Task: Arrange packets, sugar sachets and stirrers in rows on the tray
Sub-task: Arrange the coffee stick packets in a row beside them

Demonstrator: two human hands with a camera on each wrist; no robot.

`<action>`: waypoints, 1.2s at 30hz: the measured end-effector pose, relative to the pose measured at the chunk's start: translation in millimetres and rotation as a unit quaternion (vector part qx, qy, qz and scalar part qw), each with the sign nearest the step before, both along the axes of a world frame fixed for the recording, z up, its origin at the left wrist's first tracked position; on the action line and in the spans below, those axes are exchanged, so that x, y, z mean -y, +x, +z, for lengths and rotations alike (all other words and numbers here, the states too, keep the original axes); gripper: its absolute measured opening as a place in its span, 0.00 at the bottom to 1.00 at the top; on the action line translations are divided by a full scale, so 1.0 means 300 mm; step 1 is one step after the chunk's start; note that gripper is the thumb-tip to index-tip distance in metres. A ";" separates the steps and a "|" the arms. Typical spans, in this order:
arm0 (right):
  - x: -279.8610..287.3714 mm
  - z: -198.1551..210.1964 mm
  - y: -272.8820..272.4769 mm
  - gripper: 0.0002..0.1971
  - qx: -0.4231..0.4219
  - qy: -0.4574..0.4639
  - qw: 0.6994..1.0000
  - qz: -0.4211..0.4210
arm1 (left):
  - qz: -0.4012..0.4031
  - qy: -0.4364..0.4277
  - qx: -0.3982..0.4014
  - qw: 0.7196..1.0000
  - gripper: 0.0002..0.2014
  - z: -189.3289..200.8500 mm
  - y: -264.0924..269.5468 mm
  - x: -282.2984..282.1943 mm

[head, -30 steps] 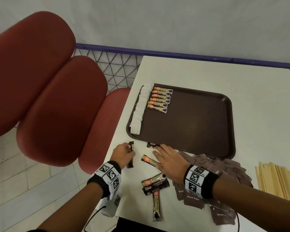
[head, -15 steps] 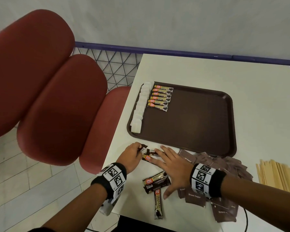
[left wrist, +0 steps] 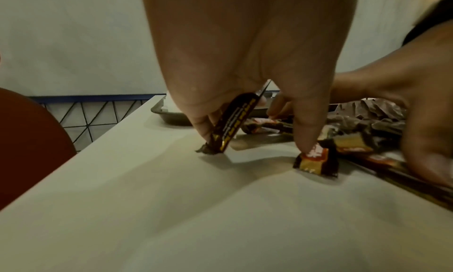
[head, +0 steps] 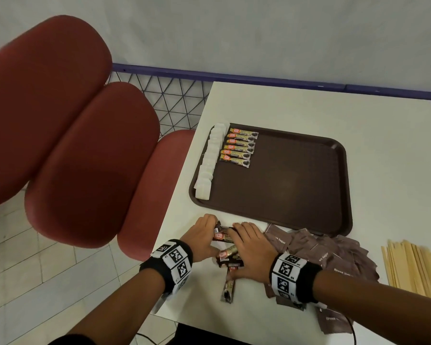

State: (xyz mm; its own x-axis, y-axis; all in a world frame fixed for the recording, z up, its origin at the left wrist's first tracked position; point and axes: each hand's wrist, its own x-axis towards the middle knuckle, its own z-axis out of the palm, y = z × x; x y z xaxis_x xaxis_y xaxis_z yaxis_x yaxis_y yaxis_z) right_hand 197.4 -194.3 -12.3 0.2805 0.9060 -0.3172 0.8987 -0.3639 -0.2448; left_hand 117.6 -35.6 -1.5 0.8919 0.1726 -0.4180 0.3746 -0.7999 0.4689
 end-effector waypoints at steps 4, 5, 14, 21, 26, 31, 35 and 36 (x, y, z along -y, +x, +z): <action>-0.025 -0.010 0.026 0.45 -0.002 0.039 0.999 -0.012 | 0.027 -0.022 0.016 0.999 0.16 0.005 0.000 -0.007; -0.028 -0.008 0.030 0.44 0.002 0.046 0.999 -0.014 | 0.042 -0.038 0.018 0.998 0.13 0.006 -0.001 -0.010; -0.018 0.017 0.054 0.53 0.008 0.010 0.997 0.082 | 0.088 -0.107 -0.031 0.990 0.13 0.010 -0.041 -0.058; -0.104 0.011 0.018 0.38 -0.024 0.014 0.993 0.119 | 0.144 -0.091 -0.004 0.985 0.09 0.009 -0.052 -0.092; -0.163 0.020 0.030 0.23 0.002 -0.005 0.990 0.144 | 0.248 -0.085 0.072 0.962 0.06 0.017 -0.053 -0.137; -0.192 -0.003 0.043 0.20 -0.027 0.019 0.994 0.104 | 0.355 -0.134 0.107 0.919 0.05 -0.020 -0.055 -0.172; -0.207 0.019 0.080 0.19 -0.216 0.095 0.966 -0.103 | 0.402 -0.156 0.132 0.893 0.07 -0.041 -0.056 -0.174; -0.209 0.034 0.089 0.18 -0.279 0.124 0.937 -0.170 | 0.414 -0.161 0.135 0.886 0.09 -0.041 -0.052 -0.171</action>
